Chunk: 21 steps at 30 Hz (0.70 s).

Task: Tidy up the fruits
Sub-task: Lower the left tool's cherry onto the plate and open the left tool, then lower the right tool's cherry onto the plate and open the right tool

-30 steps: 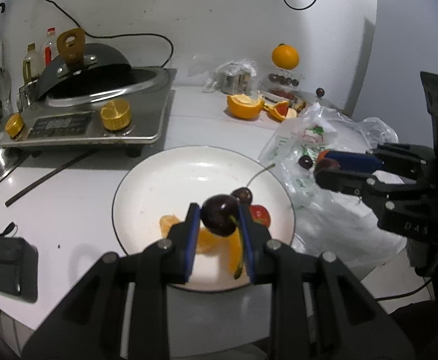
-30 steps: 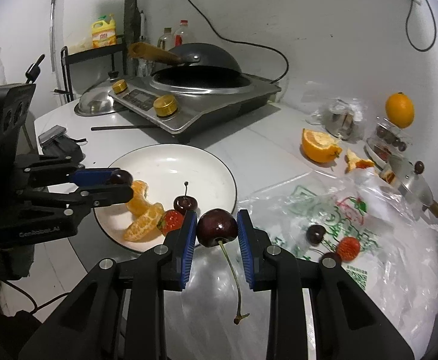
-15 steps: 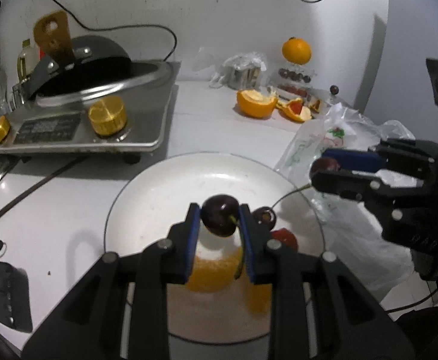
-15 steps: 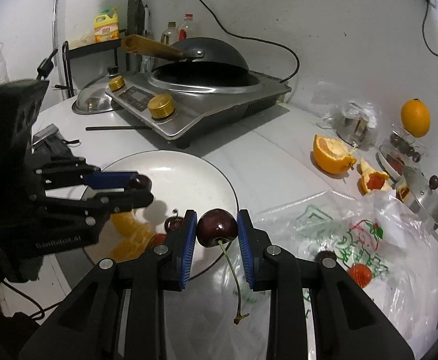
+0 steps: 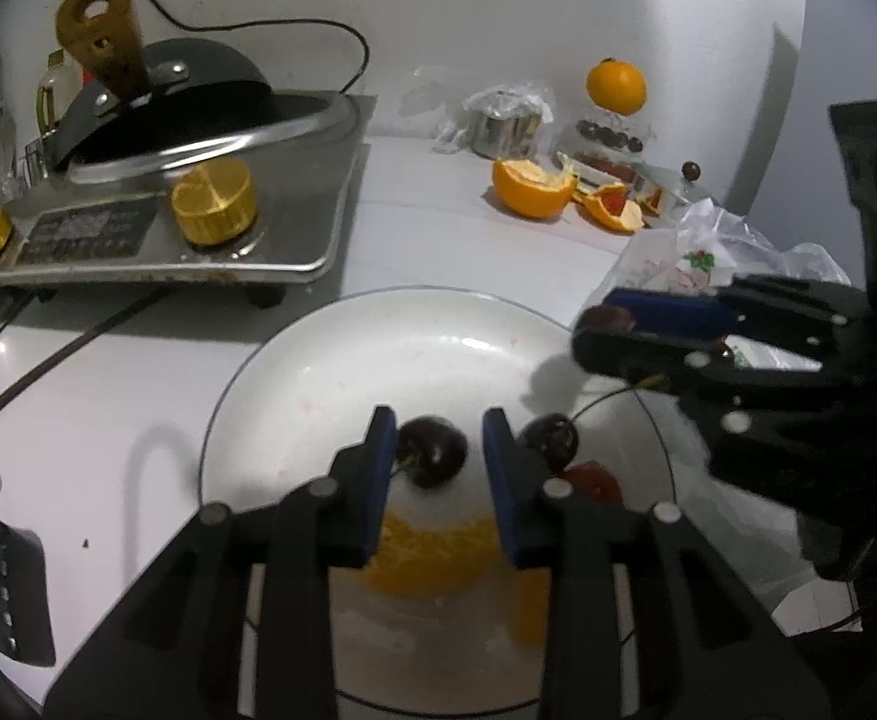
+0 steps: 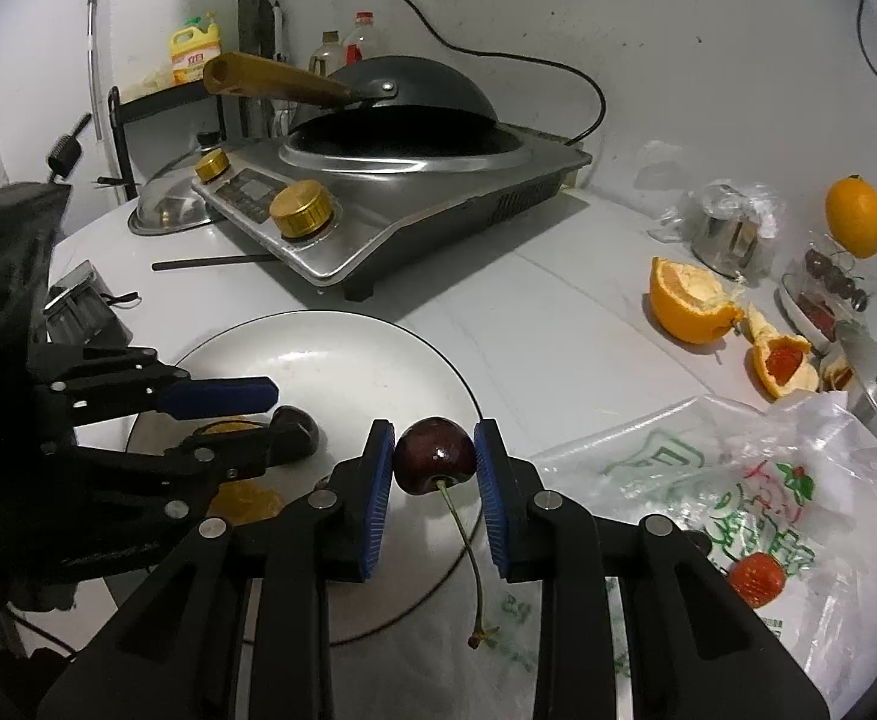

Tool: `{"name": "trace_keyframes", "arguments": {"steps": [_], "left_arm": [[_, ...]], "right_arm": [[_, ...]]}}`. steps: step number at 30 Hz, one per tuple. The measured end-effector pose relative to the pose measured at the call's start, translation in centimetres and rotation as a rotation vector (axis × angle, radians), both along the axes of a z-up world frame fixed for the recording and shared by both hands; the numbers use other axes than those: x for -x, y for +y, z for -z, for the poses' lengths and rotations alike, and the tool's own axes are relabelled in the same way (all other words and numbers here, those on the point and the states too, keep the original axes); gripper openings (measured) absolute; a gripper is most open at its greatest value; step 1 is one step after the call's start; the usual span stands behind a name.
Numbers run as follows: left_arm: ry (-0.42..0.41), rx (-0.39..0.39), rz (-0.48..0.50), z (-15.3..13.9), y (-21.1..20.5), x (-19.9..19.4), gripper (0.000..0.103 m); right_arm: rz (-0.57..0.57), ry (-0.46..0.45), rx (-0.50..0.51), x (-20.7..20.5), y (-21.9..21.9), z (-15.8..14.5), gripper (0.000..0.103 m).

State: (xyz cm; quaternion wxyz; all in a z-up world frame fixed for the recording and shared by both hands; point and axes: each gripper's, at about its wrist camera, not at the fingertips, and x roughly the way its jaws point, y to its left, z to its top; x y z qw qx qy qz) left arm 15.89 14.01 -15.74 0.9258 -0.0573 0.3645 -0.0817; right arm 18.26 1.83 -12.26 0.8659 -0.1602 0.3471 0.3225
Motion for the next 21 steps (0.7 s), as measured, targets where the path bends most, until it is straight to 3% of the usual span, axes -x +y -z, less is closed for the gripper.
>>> {"name": "trace_keyframes", "arguments": {"steps": [6,7,9,17,21], "left_arm": [[-0.016,-0.019,-0.022,-0.6,0.9,0.8,0.038],[-0.017,-0.017,-0.028,-0.7,1.1,1.0,0.052],[-0.029,0.003,-0.045,-0.9,1.7,1.4,0.066],[-0.041,0.009,-0.074,-1.1,2.8,2.3,0.066],[-0.041,0.008,-0.085,-1.2,2.9,2.6,0.066]], "right_arm": [[0.015,0.039,-0.001,-0.7,0.9,0.9,0.029],[0.018,0.046,-0.001,-0.8,1.0,1.0,0.029],[0.026,0.055,0.001,-1.1,1.3,1.3,0.029],[0.042,0.061,0.000,-1.3,1.8,1.4,0.029],[0.050,0.052,0.000,-1.1,1.7,1.2,0.038]]}}
